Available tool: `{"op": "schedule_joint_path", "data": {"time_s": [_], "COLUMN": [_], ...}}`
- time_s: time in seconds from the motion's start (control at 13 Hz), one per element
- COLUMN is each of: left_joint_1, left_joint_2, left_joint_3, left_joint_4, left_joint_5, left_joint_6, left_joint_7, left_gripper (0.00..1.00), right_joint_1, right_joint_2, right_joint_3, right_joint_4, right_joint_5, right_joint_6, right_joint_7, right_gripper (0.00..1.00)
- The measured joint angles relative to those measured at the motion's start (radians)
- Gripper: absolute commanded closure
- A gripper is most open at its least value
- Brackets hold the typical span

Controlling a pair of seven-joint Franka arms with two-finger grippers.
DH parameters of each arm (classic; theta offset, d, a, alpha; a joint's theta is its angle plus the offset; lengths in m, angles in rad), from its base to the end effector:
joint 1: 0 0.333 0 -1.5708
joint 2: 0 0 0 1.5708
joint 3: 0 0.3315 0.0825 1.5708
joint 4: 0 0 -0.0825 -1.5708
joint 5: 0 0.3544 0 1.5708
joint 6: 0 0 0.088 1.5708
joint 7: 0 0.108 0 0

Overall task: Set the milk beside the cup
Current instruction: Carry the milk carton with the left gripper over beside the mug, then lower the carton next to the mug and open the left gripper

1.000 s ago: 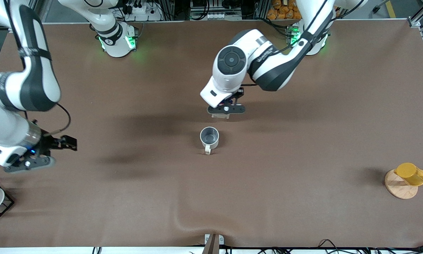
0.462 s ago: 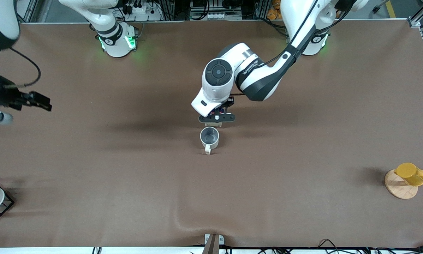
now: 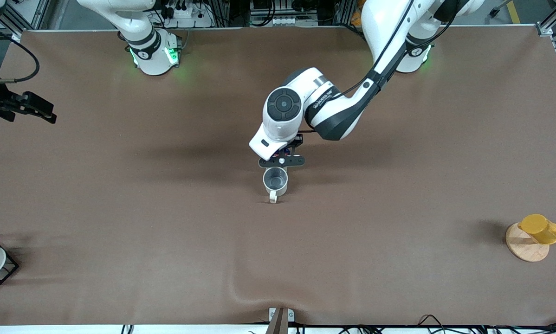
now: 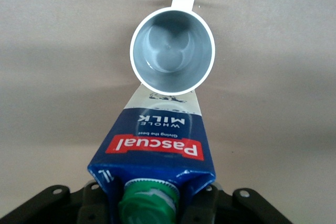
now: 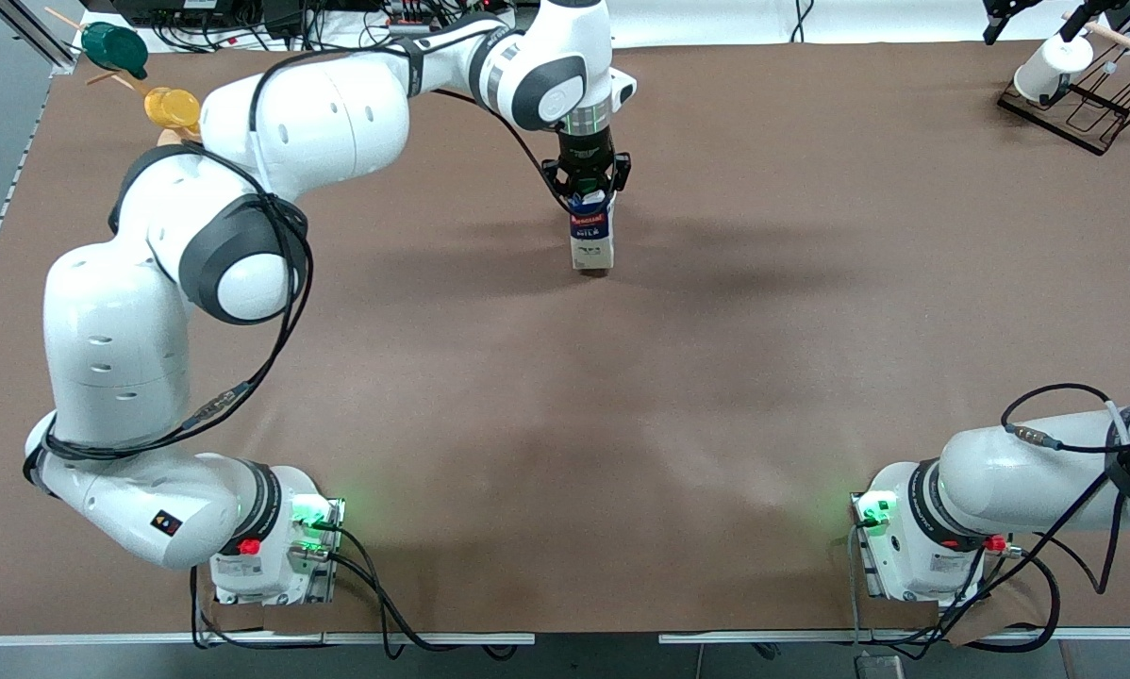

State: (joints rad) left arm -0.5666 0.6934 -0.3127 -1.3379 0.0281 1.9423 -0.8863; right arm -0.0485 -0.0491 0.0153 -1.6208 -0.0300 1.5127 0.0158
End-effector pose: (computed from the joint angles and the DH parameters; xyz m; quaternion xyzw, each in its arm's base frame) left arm 0.4918 -0.5083 0.3527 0.9954 0.0291 -0.0853 0.0331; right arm 0.5017 -0.0198 0.6374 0.9991 -0.0249 -0.0296 0.0151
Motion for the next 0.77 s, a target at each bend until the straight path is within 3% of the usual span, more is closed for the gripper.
{"op": "schedule_joint_path", "data": {"time_s": [0.23,0.62,0.77], "left_joint_1": [-0.001,0.001,0.007], "left_joint_2": [0.017,0.011,-0.036], "left_joint_3": [0.004,0.008,0.008], "left_joint_4": [0.004,0.03,0.051], "left_joint_5": [0.0,0.0,0.0], "left_joint_6": [0.023,0.037,0.01], "left_joint_7": [0.0,0.0,0.0], "left_gripper": [0.0,0.0,0.0], "right_joint_1": [-0.02,-0.044,-0.045], "right_joint_2": [-0.009,-0.009,-0.009], "right_joint_3": [-0.012,-0.017,-0.018], "right_joint_4": [0.005,0.033,0.035], "right_joint_5": [0.055,0.057,0.055], "right_joint_6": [-0.023,-0.027,-0.027], "right_joint_7": [-0.034,-0.086,-0.087], "right_gripper": [0.0,0.0,0.0]}}
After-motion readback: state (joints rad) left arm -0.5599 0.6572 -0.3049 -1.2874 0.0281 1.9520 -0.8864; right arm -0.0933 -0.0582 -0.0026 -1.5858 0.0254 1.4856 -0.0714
